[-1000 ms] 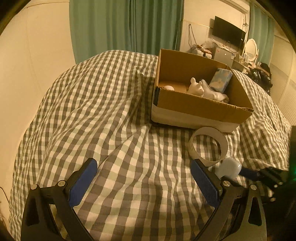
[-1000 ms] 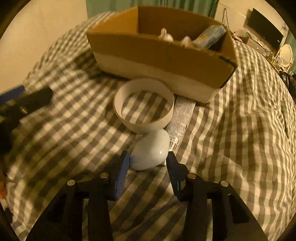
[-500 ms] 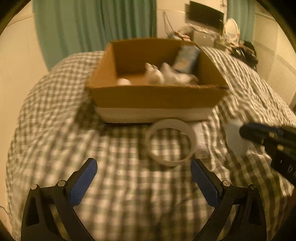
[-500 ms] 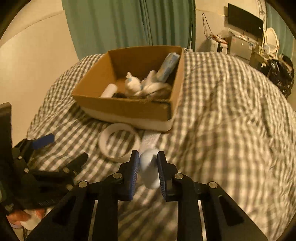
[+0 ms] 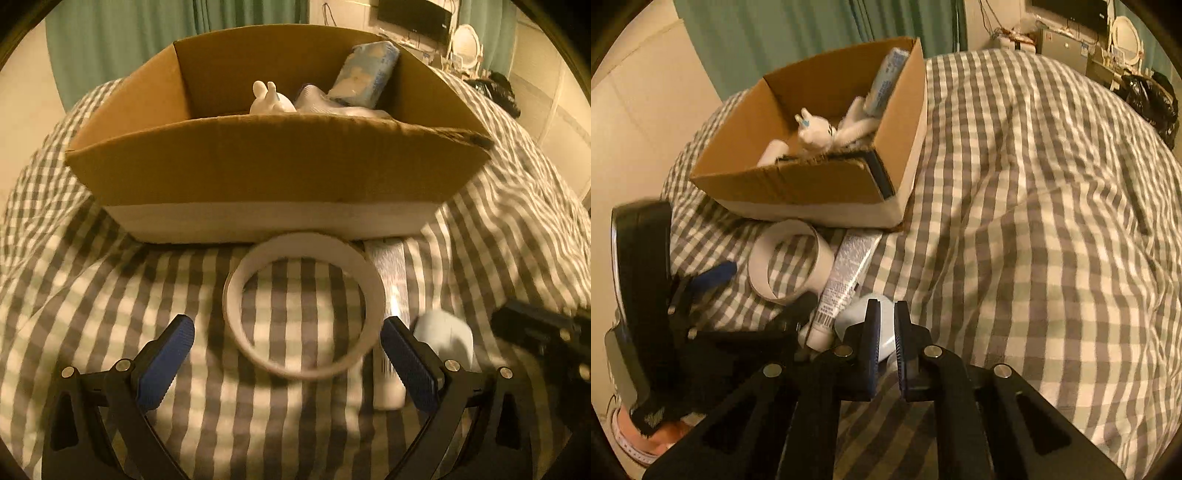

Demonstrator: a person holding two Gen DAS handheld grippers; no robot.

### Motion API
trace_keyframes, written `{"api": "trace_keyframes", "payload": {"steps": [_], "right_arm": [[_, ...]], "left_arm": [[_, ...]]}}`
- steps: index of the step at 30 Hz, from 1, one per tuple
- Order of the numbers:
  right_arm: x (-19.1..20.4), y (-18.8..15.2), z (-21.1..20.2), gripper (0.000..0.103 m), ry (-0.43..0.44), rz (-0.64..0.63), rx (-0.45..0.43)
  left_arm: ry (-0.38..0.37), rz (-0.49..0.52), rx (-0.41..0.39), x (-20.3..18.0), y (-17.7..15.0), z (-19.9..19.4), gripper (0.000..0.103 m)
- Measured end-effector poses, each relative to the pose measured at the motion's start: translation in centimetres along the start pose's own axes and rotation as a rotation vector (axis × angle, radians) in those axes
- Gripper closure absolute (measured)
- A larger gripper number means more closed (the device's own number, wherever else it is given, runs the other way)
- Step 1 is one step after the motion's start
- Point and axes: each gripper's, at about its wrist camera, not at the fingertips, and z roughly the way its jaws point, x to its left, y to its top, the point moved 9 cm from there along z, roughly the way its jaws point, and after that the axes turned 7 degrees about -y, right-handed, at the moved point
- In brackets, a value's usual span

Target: Organize objects

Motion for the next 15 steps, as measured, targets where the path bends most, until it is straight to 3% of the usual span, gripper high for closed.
{"api": "trace_keyframes", "payload": {"steps": [4,6,8,10,12,15], "right_arm": [[-0.2,-0.3,-0.1,0.095,0.008,0.018,0.003],[-0.4,-0.4,-0.2,0.094,0.000,0.022,0.003],[-0.2,-0.5,-0.2,0.086,-0.001,0.013,0.005],[0.1,-0.7,-0.3,0.065,0.002,-0.002,0.007],[0.7,-1.0,-0.5,0.055,0.017,-0.026,0.008],[1.4,-1.5,0.0,0.055,-0.010,-0.067,0.036]], "left_arm": [[-0.100,-0.023,0.014,-0.3,-0.3,0.6,0.018],[-0.093,-0.006,0.010,-0.4,-0.4,0.4,0.018],[-0.086,-0.002,0.015,-0.4,-0.7,0.0,0.018],[-0.067,-0.012,0.016,0.1,-1.0,-0.9,0.018],[-0.015,0.000,0.020,0.8,-1.5,-2.1,0.018],[0.046,0.016,-0.009,2.0,-2.1,-4.5,0.018]]}}
